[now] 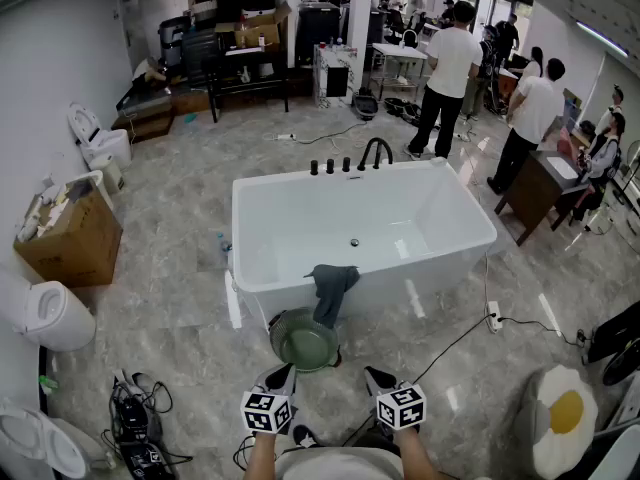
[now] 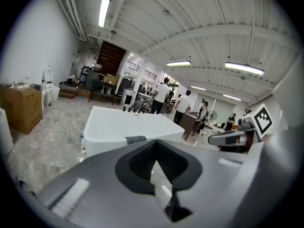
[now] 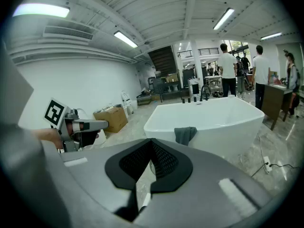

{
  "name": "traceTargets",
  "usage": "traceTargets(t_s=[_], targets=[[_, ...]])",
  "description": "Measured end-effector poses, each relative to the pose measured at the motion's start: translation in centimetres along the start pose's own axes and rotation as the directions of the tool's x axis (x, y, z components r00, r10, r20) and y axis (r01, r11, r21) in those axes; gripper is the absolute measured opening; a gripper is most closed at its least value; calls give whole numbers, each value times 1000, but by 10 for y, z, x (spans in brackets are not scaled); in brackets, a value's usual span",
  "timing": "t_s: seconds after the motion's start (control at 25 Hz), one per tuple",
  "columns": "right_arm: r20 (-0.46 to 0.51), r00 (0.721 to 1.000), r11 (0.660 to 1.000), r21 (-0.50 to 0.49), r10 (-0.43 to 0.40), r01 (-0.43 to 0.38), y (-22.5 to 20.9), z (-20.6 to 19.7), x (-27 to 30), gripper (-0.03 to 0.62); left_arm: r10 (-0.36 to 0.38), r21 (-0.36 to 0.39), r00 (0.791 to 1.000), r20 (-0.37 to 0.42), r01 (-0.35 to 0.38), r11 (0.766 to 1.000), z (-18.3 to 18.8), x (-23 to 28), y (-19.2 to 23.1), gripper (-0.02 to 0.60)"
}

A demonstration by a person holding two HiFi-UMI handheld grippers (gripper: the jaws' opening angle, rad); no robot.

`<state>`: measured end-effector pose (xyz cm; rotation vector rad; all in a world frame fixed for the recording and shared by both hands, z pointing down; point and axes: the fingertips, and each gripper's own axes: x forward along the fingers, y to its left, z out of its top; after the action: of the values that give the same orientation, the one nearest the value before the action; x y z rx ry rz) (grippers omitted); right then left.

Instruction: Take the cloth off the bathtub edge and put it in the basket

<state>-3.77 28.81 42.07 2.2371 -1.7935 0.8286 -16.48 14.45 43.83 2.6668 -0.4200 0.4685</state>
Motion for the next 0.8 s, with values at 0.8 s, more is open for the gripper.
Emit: traceTargets(t_s=[0.8], targets=[[-1,999,998,48,-35,35,22,2,13,-3,-117,-99,993,17,119,988,-7,-6,19,58]])
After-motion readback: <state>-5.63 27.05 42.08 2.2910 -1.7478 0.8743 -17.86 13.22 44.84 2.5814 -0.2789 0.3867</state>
